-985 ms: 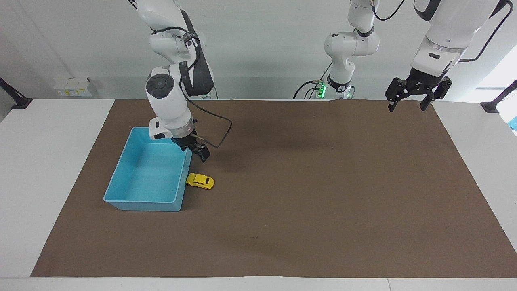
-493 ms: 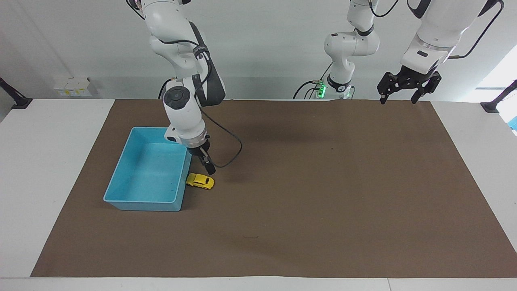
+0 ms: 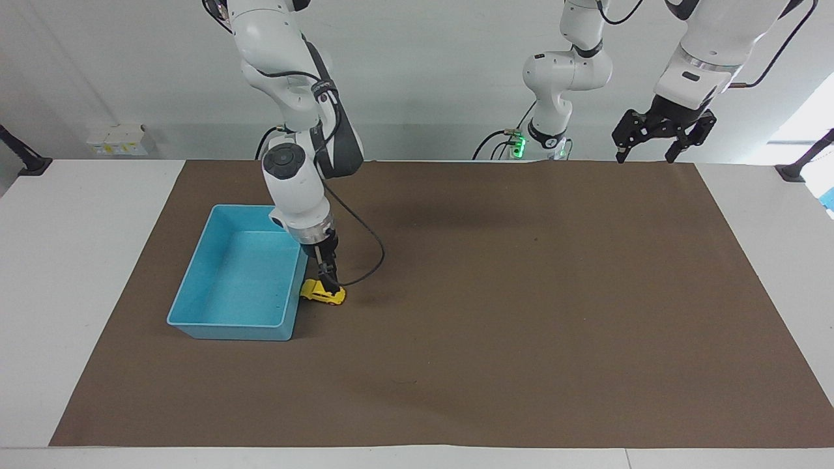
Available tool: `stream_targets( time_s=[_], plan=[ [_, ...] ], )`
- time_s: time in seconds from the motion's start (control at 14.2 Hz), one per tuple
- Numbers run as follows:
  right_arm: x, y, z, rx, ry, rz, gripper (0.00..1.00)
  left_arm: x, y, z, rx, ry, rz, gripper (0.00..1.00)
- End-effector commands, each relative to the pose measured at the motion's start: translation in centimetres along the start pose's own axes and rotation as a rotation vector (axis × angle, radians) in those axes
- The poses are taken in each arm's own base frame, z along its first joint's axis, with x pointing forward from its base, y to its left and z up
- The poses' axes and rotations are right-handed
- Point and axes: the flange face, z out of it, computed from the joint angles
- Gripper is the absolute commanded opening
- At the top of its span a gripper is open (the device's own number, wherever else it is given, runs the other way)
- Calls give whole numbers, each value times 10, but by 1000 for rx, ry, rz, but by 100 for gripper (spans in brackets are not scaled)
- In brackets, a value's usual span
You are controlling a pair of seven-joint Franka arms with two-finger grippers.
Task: Wind up and store yellow beetle car
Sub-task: 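Lower the right gripper over the car beside the bin, then close the right gripper on the yellow car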
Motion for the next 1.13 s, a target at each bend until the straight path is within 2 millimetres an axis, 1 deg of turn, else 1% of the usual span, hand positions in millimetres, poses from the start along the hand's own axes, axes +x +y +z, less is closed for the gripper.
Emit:
stream_targets(
  time_s=[0.0, 0.07, 0.28, 0.35, 0.42, 0.56, 0.63, 0.77, 0.84, 0.91, 0.99, 1.06],
  plan=[
    [10, -7, 17, 3, -11, 48, 100, -3, -3, -5, -29, 27, -14, 100],
    [12, -11, 22, 27, -13, 69, 100, -4, -5, -4, -28, 19, -17, 100],
    [14, -11, 39, 17, -12, 131, 100, -5, -6, -3, -28, 18, -19, 100],
    [22, -11, 46, 9, -11, 144, 100, -4, -5, -3, -28, 21, -19, 100],
    [30, -11, 49, 10, -11, 155, 100, -4, -4, -4, -27, 21, -14, 100],
    [36, -11, 51, 27, -11, 166, 100, -4, 0, -3, -26, 15, -5, 100],
    [36, -10, 52, 24, -11, 168, 100, -5, 0, -3, -26, 10, -6, 100],
    [36, -9, 54, 22, -10, 168, 92, -5, -5, -3, -26, 10, -14, 100],
    [36, -9, 55, 21, -10, 168, 84, -5, -7, -3, -26, 9, -17, 100],
    [36, -9, 55, 21, -10, 168, 73, -5, -9, -3, -26, 9, -22, 100],
    [36, -8, 55, 19, -10, 170, 67, -5, -9, -3, -26, 9, -22, 100],
    [35, -8, 55, 19, -12, 170, 58, -5, -9, -3, -26, 9, -20, 100]
  ],
)
